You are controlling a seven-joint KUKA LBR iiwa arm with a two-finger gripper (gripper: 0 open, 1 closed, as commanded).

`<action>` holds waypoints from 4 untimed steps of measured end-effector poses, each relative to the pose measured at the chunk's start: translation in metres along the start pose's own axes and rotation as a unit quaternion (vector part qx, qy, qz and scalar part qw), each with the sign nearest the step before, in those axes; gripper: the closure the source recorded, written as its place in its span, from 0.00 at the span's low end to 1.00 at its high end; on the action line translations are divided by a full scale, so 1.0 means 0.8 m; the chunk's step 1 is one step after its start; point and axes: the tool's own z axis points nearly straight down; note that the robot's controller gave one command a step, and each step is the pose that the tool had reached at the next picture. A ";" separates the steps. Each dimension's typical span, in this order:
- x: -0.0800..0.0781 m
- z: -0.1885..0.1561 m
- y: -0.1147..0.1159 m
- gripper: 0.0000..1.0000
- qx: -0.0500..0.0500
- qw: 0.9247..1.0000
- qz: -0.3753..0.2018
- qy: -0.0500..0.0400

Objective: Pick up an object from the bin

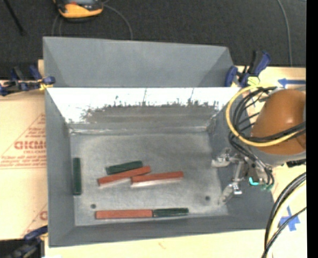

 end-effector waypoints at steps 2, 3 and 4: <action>-0.034 0.018 0.025 0.00 0.003 0.999 -0.032 -0.006; -0.058 0.061 0.053 0.00 0.000 0.992 -0.124 -0.005; -0.101 0.075 0.106 1.00 0.001 0.990 -0.142 0.001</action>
Offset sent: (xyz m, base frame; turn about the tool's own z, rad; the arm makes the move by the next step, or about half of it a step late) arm 0.0629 0.0609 -0.0496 -0.1669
